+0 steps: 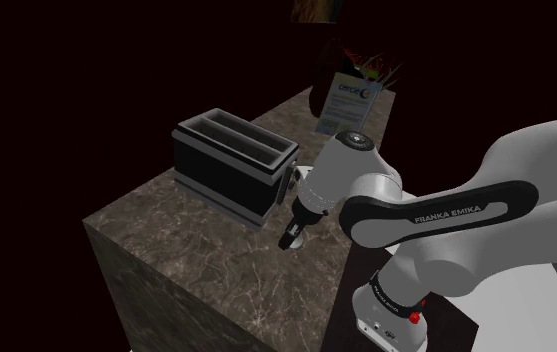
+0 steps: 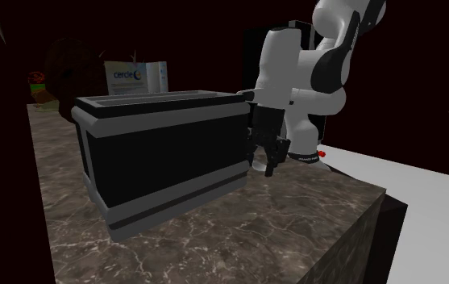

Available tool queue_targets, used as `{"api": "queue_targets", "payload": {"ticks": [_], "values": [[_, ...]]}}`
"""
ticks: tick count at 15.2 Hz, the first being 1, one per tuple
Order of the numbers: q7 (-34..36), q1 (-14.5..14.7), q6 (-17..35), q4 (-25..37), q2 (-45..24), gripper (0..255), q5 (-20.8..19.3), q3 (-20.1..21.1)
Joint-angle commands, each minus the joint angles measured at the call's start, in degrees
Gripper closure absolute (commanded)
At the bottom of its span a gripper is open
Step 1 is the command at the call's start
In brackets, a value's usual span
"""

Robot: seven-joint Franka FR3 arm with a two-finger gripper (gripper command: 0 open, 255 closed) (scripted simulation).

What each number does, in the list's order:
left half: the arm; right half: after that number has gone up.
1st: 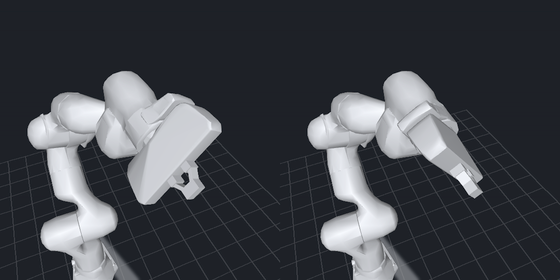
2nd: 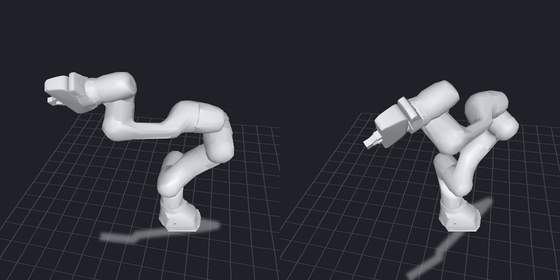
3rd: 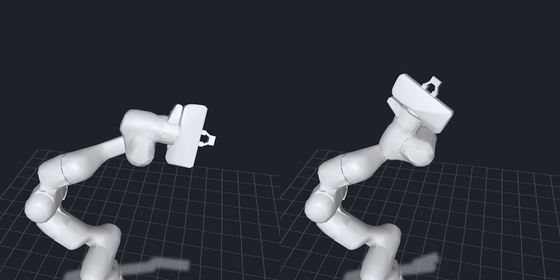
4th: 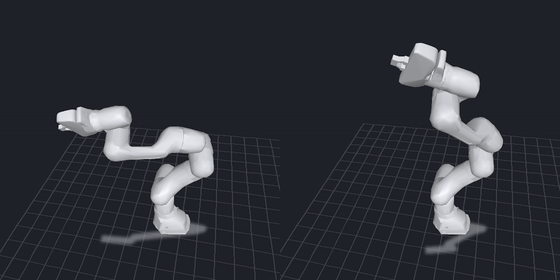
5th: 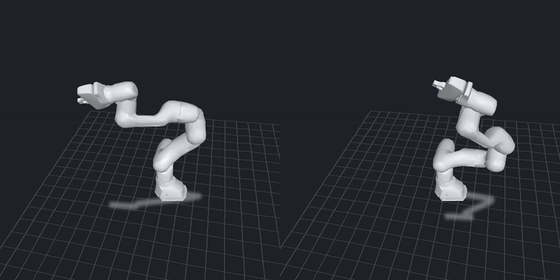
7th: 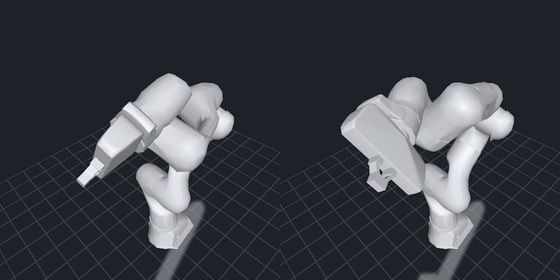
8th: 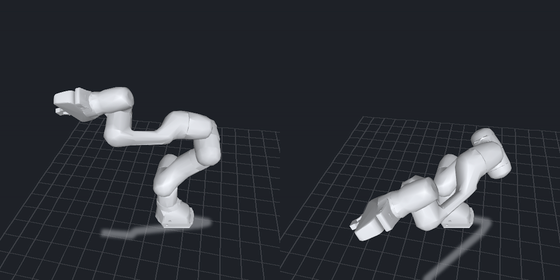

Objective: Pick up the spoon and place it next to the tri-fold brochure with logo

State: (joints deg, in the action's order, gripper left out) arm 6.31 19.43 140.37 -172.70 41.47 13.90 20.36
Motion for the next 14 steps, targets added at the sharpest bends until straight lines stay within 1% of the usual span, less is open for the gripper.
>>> {"api": "queue_targets", "payload": {"ticks": [1, 4, 14], "values": [[0.0, 0.0, 0.0, 0.0, 0.0, 255, 0.0, 0.0], [0.0, 0.0, 0.0, 0.0, 0.0, 255, 0.0, 0.0], [-0.43, -0.38, -11.47, 4.7, 6.87, 255, -1.64, -2.13]]}}
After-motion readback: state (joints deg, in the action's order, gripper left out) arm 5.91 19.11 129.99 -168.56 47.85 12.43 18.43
